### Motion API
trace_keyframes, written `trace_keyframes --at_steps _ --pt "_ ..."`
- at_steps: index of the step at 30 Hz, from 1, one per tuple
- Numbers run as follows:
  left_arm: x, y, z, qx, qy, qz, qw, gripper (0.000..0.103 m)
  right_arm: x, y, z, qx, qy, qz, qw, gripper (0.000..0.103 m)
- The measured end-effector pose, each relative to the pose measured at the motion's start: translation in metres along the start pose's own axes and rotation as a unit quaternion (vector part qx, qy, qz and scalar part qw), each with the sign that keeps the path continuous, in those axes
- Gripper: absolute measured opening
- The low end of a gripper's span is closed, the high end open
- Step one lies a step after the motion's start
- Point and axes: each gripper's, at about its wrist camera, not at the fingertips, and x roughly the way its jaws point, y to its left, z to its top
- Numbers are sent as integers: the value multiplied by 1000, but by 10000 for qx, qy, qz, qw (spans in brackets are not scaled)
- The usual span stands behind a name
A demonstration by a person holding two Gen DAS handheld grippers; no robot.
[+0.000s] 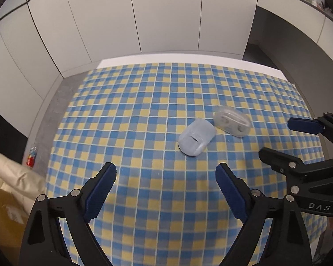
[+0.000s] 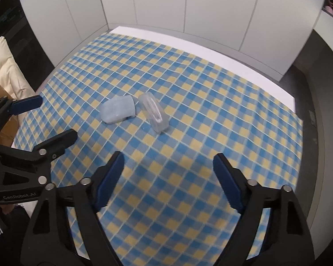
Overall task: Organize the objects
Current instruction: 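Grasp the light blue case with the left tool while the right tool grasps the clear case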
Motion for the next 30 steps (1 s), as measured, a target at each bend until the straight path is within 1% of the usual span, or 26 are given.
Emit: trace_keyframes --at_steps 4,7,11,12,16,20,22,23,24,27,28,29,30 --pt "24 2 6 -57 238 -304 9992 89 23 -1 14 -36 68 67 9999 74" --pt "37 -1 10 -7 319 -330 9989 86 36 -1 19 -86 150 163 9997 64" --pt "50 0 14 24 421 -385 9984 83 49 0 28 -228 231 190 9993 59" --pt "53 0 15 59 451 -405 9981 82 51 1 29 -247 246 180 9992 58" --pt "58 -1 19 175 484 -516 9973 82 59 3 33 -302 294 275 9987 50" --pt "63 -6 23 315 532 -621 9962 82 64 5 36 -397 298 247 9985 37" --pt "70 -12 27 268 591 -711 9954 82 64 6 36 -425 324 238 9983 26" --pt "70 -14 27 302 576 -727 9952 80 64 6 36 -423 338 242 9982 23" --pt "70 -17 28 362 568 -726 9951 79 64 6 36 -413 360 261 9982 17" --pt "72 -29 33 487 573 -756 9943 73 61 2 34 -315 390 193 9986 17" --pt "74 -36 35 510 583 -766 9941 68 60 0 33 -274 390 175 9987 17" --pt "74 -42 38 550 595 -788 9936 60 59 -2 31 -221 387 150 9989 17" --pt "74 -51 40 630 618 -791 9930 55 58 -5 30 -168 406 144 9989 17"
